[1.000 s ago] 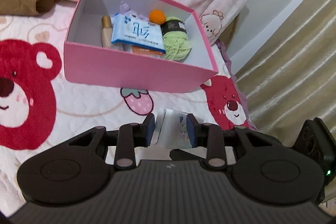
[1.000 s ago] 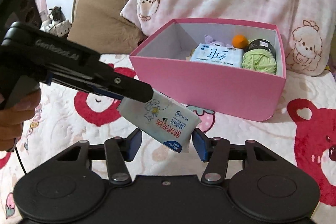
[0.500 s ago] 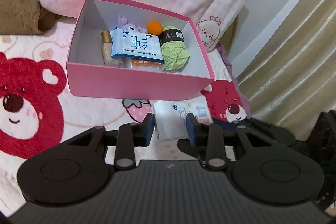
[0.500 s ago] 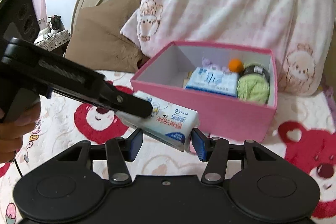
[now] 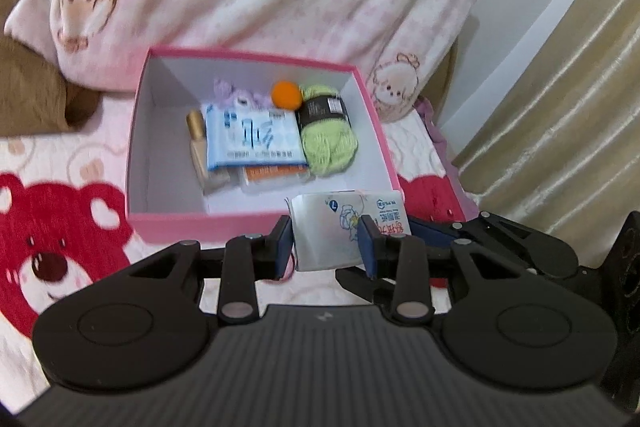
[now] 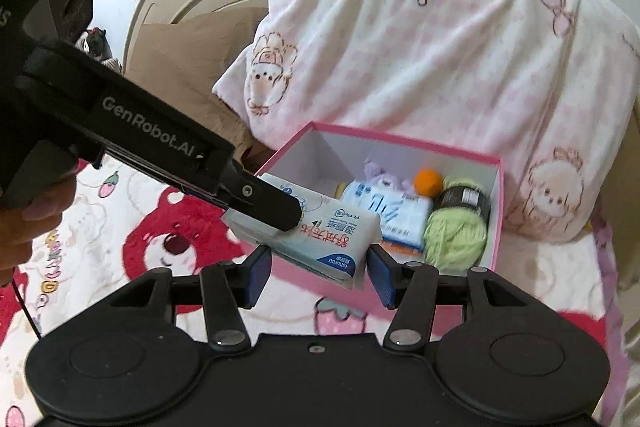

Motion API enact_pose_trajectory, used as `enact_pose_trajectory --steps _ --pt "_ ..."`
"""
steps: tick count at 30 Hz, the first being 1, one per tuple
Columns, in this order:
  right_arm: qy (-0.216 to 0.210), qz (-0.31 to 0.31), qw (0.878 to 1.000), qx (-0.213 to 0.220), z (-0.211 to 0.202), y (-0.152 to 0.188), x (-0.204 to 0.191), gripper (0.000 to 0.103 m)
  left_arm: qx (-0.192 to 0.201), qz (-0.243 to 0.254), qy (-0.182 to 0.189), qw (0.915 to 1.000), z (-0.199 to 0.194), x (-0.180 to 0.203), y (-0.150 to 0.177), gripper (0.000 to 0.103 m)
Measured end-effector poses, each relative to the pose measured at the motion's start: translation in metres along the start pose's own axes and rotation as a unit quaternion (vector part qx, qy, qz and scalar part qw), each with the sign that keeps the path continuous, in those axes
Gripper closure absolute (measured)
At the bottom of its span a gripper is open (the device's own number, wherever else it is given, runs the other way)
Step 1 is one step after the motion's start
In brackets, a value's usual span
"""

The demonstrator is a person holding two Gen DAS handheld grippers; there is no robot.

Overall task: Organize objects
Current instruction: 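Lift the tissue pack with the left gripper over the pink box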

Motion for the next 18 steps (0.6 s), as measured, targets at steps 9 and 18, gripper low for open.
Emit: enact_pose_trajectory --steps 9,18 --pt "0.006 0.002 1.0 -0.028 0.049 -0.033 0.038 0.044 0.024 -0.036 0.002 0.9991 0.038 -0.008 -0.054 0.069" --pt "-0.019 0.024 0.996 -0.088 0.131 -0.031 0.076 0.044 0.009 -0.078 -0.016 0.9968 0.111 -0.04 -0.083 0.069"
Point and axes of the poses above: each gripper's, at about its wrist camera, not at the fingertips, and z roughly the way its jaws point, x to its right, y to its underside, the point moved 4 cm from there along z, roughly the way its jaws point, and after that the axes turned 11 degrees about -z, right-handed, at the moved point
